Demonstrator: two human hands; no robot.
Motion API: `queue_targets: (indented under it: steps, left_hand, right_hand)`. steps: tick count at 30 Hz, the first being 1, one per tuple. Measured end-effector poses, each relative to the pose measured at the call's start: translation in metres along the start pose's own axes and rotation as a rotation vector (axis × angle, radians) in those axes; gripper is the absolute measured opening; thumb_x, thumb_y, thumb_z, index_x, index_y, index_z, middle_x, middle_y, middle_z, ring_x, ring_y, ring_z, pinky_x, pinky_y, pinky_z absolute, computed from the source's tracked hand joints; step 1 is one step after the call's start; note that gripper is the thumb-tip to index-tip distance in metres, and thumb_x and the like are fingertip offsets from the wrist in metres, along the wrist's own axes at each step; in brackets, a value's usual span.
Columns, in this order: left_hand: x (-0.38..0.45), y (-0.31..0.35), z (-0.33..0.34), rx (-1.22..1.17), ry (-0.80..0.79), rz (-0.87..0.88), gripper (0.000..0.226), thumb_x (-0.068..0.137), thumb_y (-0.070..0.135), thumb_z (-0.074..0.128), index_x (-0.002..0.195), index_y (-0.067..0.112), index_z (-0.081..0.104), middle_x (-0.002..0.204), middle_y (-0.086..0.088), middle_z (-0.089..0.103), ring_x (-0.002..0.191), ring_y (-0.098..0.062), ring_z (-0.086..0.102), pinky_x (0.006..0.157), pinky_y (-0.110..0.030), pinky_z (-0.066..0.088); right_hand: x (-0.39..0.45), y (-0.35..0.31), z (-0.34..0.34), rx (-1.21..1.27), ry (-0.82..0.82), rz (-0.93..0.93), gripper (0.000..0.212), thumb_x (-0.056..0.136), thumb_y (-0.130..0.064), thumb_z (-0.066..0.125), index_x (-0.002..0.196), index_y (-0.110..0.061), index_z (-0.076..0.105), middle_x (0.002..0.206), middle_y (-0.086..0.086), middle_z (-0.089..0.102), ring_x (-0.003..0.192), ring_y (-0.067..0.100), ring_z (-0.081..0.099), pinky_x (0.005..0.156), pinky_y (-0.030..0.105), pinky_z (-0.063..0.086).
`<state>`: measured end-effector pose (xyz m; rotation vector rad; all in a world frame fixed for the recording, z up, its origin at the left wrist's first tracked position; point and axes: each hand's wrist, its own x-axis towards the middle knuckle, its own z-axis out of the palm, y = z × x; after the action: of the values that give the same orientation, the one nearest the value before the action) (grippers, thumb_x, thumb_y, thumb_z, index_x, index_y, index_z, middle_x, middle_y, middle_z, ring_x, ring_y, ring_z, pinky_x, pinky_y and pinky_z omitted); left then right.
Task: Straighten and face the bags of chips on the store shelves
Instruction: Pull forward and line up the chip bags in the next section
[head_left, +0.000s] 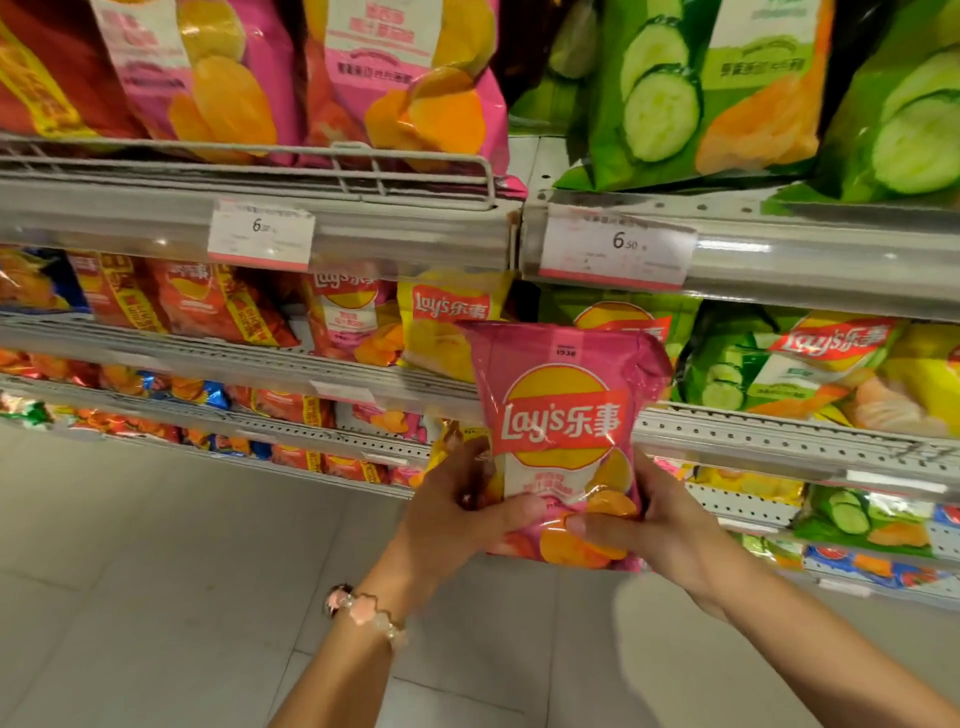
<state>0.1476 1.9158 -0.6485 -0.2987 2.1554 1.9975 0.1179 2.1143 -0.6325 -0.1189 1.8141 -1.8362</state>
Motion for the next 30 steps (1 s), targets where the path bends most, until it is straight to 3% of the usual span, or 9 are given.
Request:
queue_targets:
  steps: [3, 5, 7, 12, 17, 21, 24, 27, 30]
  left_hand:
    - [0.015, 0.001, -0.028, 0.071, 0.141, 0.086, 0.072, 0.058, 0.060, 0.072, 0.115, 0.017, 0.063, 0.109, -0.003, 0.070, 0.103, -0.012, 0.065, 0.088, -0.033, 0.054]
    - [0.026, 0.009, -0.044, 0.046, 0.318, 0.171, 0.055, 0.073, 0.051, 0.065, 0.113, 0.014, 0.060, 0.106, -0.002, 0.067, 0.094, -0.002, 0.063, 0.076, -0.013, 0.049]
    - [0.047, 0.016, -0.062, 0.174, 0.401, 0.236, 0.050, 0.074, 0.037, 0.065, 0.119, 0.021, 0.051, 0.111, 0.006, 0.060, 0.098, -0.002, 0.058, 0.076, -0.010, 0.045]
    - [0.115, 0.019, -0.083, 0.418, 0.377, 0.324, 0.114, 0.051, 0.060, 0.087, 0.140, 0.014, 0.034, 0.135, -0.009, 0.050, 0.126, -0.026, 0.049, 0.102, -0.050, 0.044]
    - [0.126, 0.038, -0.068, 0.551, 0.487, 0.321, 0.121, 0.045, 0.036, 0.095, 0.139, -0.001, 0.028, 0.140, -0.021, 0.032, 0.129, -0.033, 0.032, 0.106, -0.039, 0.031]
    - [0.141, 0.029, -0.065, 0.526, 0.391, 0.290, 0.137, 0.034, 0.064, 0.088, 0.143, 0.011, 0.024, 0.138, -0.016, 0.040, 0.127, -0.028, 0.041, 0.109, -0.025, 0.030]
    - [0.147, 0.022, -0.065, 0.473, 0.338, 0.225, 0.129, 0.027, 0.079, 0.079, 0.130, 0.015, 0.036, 0.116, -0.005, 0.059, 0.106, -0.022, 0.060, 0.091, -0.035, 0.053]
    - [0.145, 0.023, -0.061, 0.453, 0.360, 0.269, 0.087, 0.052, 0.037, 0.093, 0.117, 0.009, 0.043, 0.091, 0.004, 0.061, 0.085, -0.017, 0.065, 0.071, -0.021, 0.049]
    - [0.137, 0.023, -0.057, 0.381, 0.424, 0.343, 0.092, 0.054, 0.027, 0.094, 0.126, 0.007, 0.040, 0.095, 0.009, 0.056, 0.084, -0.012, 0.062, 0.069, -0.008, 0.044]
  right_hand:
    - [0.004, 0.007, 0.009, 0.070, 0.098, 0.007, 0.065, 0.056, -0.004, 0.076, 0.117, -0.016, 0.058, 0.104, -0.001, 0.073, 0.095, 0.014, 0.069, 0.073, 0.020, 0.055]
    - [0.006, 0.009, 0.012, 0.042, 0.165, 0.000, 0.067, 0.056, -0.003, 0.082, 0.117, -0.018, 0.059, 0.105, -0.001, 0.073, 0.099, 0.017, 0.068, 0.076, 0.022, 0.055]
    - [0.007, 0.010, 0.014, 0.031, 0.243, -0.012, 0.069, 0.053, 0.001, 0.084, 0.114, -0.018, 0.059, 0.101, -0.002, 0.073, 0.096, 0.014, 0.069, 0.074, 0.020, 0.055]
    - [0.004, 0.013, 0.015, 0.027, 0.417, -0.031, 0.057, 0.049, -0.007, 0.070, 0.102, -0.023, 0.055, 0.077, -0.019, 0.071, 0.069, -0.006, 0.065, 0.056, 0.009, 0.048]
    - [0.003, 0.012, 0.013, 0.002, 0.514, -0.049, 0.057, 0.049, -0.008, 0.072, 0.099, -0.027, 0.055, 0.080, -0.020, 0.071, 0.072, -0.005, 0.066, 0.057, 0.012, 0.050]
    - [0.002, 0.012, 0.011, -0.054, 0.539, -0.046, 0.063, 0.060, 0.009, 0.081, 0.103, -0.029, 0.056, 0.086, -0.013, 0.072, 0.077, -0.002, 0.067, 0.061, 0.016, 0.053]
    - [0.002, 0.014, 0.011, -0.082, 0.557, -0.041, 0.065, 0.060, 0.007, 0.082, 0.106, -0.030, 0.056, 0.092, -0.011, 0.071, 0.081, 0.000, 0.067, 0.064, 0.019, 0.056]
    - [0.001, 0.014, 0.013, -0.093, 0.582, -0.039, 0.064, 0.052, -0.007, 0.079, 0.108, -0.029, 0.056, 0.092, -0.012, 0.071, 0.081, 0.001, 0.067, 0.064, 0.021, 0.056]
    - [0.001, 0.015, 0.014, -0.106, 0.609, -0.045, 0.065, 0.063, 0.010, 0.080, 0.111, -0.026, 0.055, 0.096, -0.006, 0.070, 0.083, 0.003, 0.067, 0.071, 0.027, 0.059]
